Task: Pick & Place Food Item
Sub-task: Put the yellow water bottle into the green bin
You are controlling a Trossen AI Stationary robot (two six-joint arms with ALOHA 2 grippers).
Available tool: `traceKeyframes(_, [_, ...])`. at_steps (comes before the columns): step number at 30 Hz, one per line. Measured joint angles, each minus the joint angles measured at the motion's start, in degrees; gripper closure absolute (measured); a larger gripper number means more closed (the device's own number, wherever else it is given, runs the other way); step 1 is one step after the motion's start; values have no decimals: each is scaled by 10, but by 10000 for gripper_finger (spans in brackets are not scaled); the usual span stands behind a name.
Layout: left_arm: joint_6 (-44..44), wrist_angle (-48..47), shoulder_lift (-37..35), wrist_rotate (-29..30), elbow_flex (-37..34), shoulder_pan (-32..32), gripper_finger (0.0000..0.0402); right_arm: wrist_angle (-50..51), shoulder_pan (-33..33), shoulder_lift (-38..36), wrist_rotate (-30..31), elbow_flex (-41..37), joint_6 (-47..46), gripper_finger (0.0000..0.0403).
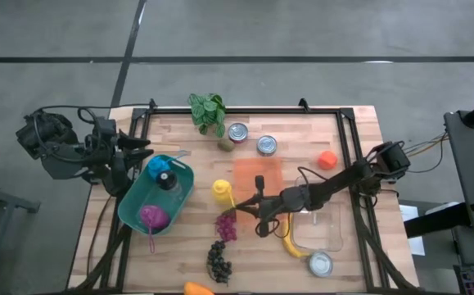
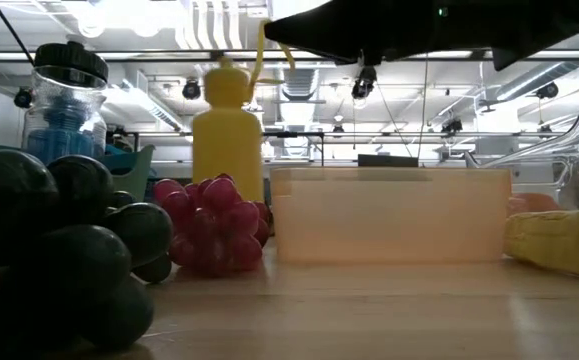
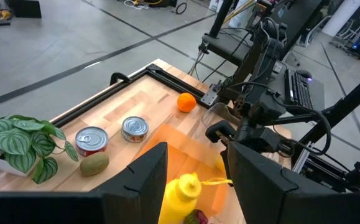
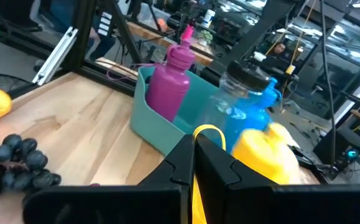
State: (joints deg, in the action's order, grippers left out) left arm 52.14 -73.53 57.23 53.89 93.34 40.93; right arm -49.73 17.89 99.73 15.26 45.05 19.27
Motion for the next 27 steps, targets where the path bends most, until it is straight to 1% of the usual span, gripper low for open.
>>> traceKeyframes(2, [0,0,0,0,0,0,229,29,0,-9,1,0,-6,395])
traceKeyframes(5, [0,0,0,0,0,0,229,46,1,-12,0,-1,-17,395])
traceKeyframes(27, [0,0,0,0,0,0,229,48,3,-13,-3,-2,-13,395])
